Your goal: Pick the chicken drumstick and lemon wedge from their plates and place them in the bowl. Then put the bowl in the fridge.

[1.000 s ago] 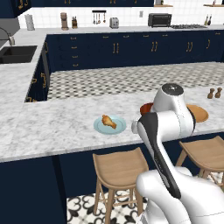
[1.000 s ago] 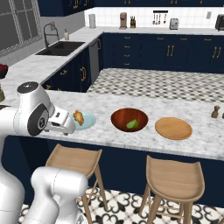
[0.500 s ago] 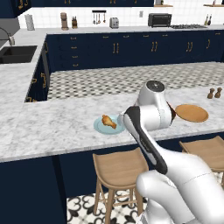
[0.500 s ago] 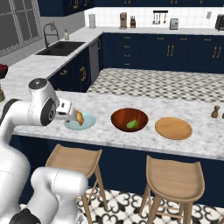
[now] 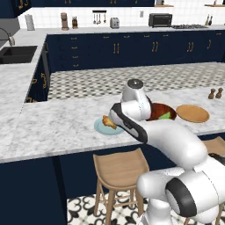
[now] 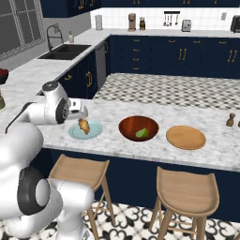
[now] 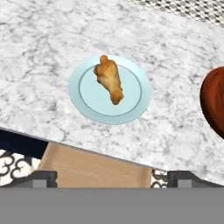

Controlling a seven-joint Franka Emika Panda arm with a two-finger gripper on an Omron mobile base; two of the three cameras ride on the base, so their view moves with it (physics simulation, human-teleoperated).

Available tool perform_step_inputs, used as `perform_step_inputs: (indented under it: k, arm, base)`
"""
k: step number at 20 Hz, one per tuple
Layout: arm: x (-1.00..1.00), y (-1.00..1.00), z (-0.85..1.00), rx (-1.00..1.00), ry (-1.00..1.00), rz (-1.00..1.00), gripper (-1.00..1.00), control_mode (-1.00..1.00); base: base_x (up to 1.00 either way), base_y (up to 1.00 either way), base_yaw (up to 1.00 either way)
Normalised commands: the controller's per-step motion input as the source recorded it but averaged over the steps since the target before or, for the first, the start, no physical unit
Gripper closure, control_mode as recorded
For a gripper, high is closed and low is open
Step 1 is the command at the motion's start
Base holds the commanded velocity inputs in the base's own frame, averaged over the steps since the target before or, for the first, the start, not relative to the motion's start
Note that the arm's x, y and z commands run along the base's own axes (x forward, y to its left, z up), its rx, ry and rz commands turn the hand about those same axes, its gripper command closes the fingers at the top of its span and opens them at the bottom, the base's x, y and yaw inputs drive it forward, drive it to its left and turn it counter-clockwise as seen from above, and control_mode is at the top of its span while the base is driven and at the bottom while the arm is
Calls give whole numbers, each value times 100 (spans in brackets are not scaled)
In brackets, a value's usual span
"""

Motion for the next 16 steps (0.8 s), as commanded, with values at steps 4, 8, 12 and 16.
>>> perform_step_inputs:
  k: [4, 8, 12, 16]
  arm:
    - [94, 36, -16, -21, 9, 3, -100, -100]
    - [84, 31, -8, -17, 17, 0, -100, -100]
    - [65, -1, -26, 10, 2, 0, -100, -100]
    - [54, -9, -47, 20, 0, 0, -100, -100]
  base:
    - [0, 0, 0]
    - [0, 0, 0]
    - [0, 0, 0]
    - [0, 0, 0]
